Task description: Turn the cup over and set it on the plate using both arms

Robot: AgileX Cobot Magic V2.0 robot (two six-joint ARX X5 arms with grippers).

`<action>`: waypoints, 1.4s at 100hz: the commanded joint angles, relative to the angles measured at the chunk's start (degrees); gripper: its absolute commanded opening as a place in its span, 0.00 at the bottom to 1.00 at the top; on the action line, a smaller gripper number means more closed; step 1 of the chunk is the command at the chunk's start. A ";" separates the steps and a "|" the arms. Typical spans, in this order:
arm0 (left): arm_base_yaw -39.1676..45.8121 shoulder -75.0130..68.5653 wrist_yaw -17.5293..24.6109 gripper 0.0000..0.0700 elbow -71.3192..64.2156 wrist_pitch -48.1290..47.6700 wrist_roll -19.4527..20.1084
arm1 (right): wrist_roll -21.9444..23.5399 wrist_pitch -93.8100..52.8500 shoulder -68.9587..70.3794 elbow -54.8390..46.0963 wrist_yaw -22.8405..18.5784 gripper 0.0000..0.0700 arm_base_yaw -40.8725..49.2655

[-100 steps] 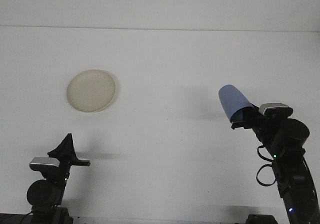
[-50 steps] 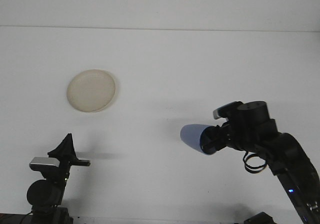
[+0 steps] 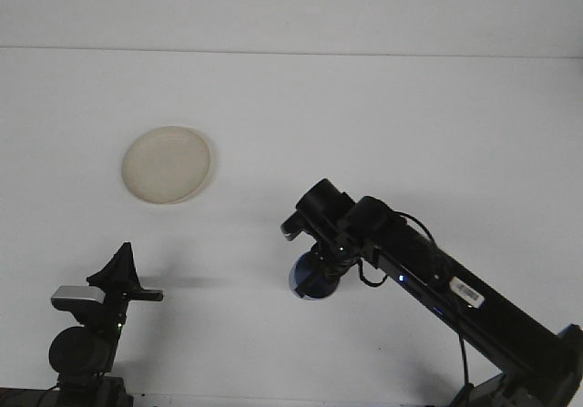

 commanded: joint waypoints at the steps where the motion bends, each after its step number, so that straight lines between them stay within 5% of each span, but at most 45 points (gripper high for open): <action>1: 0.02 -0.07 -0.26 0.02 -1.09 0.61 -1.33 | -0.72 -0.13 2.82 1.95 0.46 0.00 1.60; 72: 0.02 -0.07 -0.26 0.02 -1.09 0.61 -1.31 | -2.40 -1.05 12.61 2.12 2.32 0.01 3.63; 78: 0.02 -0.07 -0.26 0.02 -1.09 0.59 -1.31 | -2.36 -0.94 12.61 2.12 1.53 0.08 3.72; 91: 0.02 -0.07 -0.26 0.02 -1.09 0.61 -1.33 | -2.34 -1.36 11.91 2.16 1.03 0.53 3.41; 102: 0.02 -0.07 -0.26 0.02 -1.07 0.63 -1.64 | -2.80 -1.33 9.97 3.19 1.09 0.56 2.78; 129: 0.02 -0.07 -0.09 0.01 -0.55 0.57 -11.52 | -3.28 -0.52 0.04 11.63 1.27 0.56 0.00; 140: 0.02 -0.07 3.74 0.02 -0.07 0.59 -17.27 | -4.00 4.72 -6.51 12.20 1.29 0.55 -1.62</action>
